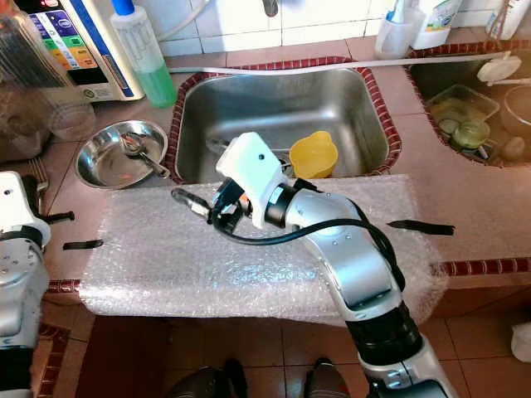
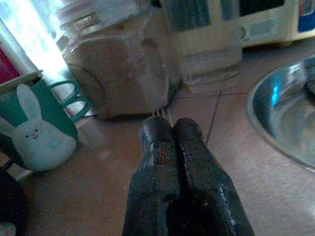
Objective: Kitchen organization
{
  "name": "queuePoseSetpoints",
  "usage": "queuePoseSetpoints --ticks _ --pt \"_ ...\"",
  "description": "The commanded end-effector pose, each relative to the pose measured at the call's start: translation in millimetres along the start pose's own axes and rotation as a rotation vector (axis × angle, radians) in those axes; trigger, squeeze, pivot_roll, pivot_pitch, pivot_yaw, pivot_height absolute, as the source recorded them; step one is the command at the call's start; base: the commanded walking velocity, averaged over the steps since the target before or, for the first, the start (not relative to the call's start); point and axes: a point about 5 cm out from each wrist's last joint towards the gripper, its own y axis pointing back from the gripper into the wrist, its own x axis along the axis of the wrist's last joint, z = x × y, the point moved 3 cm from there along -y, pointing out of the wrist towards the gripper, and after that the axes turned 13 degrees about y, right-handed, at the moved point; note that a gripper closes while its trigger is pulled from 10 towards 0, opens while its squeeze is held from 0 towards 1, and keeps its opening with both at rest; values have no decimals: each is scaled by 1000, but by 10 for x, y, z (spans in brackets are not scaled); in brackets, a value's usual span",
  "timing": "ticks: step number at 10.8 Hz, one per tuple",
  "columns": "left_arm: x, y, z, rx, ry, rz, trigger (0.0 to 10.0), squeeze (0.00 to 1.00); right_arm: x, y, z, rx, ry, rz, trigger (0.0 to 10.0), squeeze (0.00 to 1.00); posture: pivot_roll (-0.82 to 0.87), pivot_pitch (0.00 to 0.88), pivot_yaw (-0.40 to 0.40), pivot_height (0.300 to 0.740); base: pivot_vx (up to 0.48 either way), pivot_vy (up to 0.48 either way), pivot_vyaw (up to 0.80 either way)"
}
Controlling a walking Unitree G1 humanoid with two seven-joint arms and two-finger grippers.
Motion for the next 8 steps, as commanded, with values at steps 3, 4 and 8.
queuePoseSetpoints --ticks 3,4,8 --pt "-15 -8 -98 31 24 -20 10000 1000 19 -16 36 -20 18 10 10000 0 -158 194 143 740 0 0 0" --pt "-9 -29 -83 28 47 -23 10000 1000 12 -20 24 -20 20 8 10000 0 -159 195 144 740 0 0 0" --pt "-70 -233 68 -7 55 -137 10000 1000 8 -21 16 -18 34 4 10000 0 -170 199 149 740 0 0 0"
